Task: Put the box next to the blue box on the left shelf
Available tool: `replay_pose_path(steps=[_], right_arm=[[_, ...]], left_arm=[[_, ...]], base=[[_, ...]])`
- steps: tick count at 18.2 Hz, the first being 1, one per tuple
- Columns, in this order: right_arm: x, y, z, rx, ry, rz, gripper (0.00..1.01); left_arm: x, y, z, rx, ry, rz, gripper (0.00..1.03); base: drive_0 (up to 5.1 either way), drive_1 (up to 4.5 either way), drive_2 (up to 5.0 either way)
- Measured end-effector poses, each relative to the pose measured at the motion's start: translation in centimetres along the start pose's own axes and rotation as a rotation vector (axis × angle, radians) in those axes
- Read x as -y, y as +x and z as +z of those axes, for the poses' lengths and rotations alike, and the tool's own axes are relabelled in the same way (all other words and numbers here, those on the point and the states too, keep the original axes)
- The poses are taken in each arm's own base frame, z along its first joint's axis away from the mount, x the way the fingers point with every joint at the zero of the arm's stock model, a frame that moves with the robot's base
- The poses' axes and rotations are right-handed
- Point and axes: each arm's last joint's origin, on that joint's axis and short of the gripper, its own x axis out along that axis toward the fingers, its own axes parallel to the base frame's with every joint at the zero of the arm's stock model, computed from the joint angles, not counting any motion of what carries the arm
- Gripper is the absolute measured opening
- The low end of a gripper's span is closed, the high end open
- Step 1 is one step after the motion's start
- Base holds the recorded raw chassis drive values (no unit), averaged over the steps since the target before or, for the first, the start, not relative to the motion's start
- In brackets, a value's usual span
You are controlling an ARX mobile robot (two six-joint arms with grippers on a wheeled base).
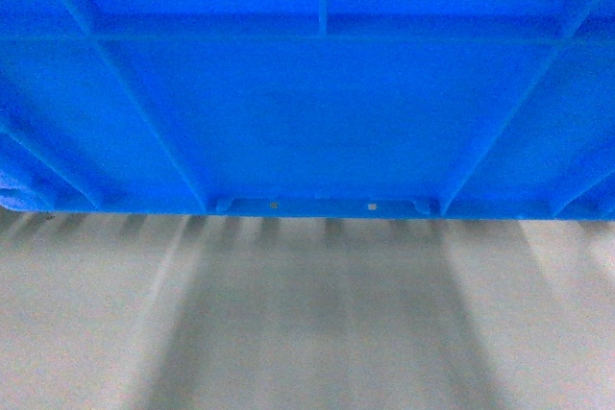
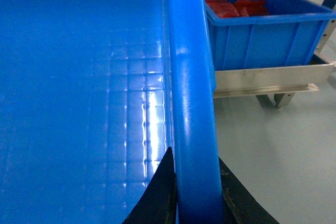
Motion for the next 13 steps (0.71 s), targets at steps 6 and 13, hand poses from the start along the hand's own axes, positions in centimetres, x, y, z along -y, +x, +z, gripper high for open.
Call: replay_pose_path(steps=[6, 13], right_arm=[[0.0, 0.02, -0.11, -0.008, -0.003, 0.0, 0.1], [-0.01, 0.02, -0.05, -0.002, -0.001, 0.0, 0.1]], left_arm=[[0.01, 0.03, -0.17, -0.009, 0.004, 0.0, 0.12], [0.01, 0.03, -0.11, -0.003, 0.0, 0.0, 0.12]], base=[[0.0, 0.0, 0.0], [0.0, 0.0, 0.0]])
